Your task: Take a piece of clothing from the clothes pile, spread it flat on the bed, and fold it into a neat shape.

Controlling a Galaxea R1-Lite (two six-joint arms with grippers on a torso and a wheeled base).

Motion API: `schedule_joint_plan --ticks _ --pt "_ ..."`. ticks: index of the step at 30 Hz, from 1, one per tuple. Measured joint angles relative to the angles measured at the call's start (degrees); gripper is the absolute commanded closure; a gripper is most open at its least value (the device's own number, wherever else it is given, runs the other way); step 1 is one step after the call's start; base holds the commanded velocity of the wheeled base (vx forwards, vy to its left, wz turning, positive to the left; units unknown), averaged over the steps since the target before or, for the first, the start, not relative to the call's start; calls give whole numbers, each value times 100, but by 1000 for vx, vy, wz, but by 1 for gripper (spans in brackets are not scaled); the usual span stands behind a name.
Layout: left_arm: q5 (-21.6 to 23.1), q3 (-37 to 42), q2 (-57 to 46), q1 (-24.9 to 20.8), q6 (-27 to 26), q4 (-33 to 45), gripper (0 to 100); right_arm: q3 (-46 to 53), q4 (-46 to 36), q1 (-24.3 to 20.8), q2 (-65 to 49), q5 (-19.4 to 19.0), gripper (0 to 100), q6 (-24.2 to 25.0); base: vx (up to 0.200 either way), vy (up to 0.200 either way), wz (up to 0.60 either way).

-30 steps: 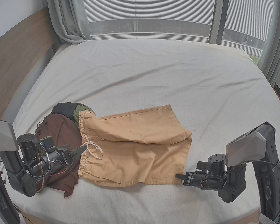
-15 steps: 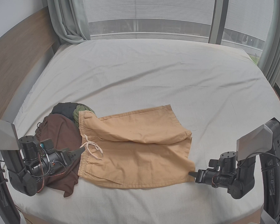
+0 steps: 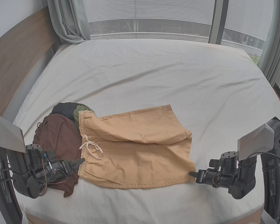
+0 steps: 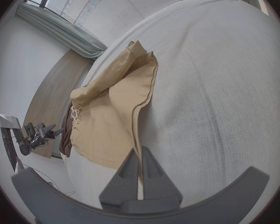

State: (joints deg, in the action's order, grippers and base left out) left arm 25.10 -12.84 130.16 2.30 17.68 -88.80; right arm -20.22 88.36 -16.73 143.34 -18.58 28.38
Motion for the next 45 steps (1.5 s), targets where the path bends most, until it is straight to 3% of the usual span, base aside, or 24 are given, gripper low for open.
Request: schedule_joint_plan --ticks 24,45 --pt "134 -141 1019 -277 49 -7 0 -99 2 5 24 6 100 -9 0 0 0" --pt "119 -304 969 -425 624 -11 0 -140 2 28 22 5 100 -9 0 0 0"
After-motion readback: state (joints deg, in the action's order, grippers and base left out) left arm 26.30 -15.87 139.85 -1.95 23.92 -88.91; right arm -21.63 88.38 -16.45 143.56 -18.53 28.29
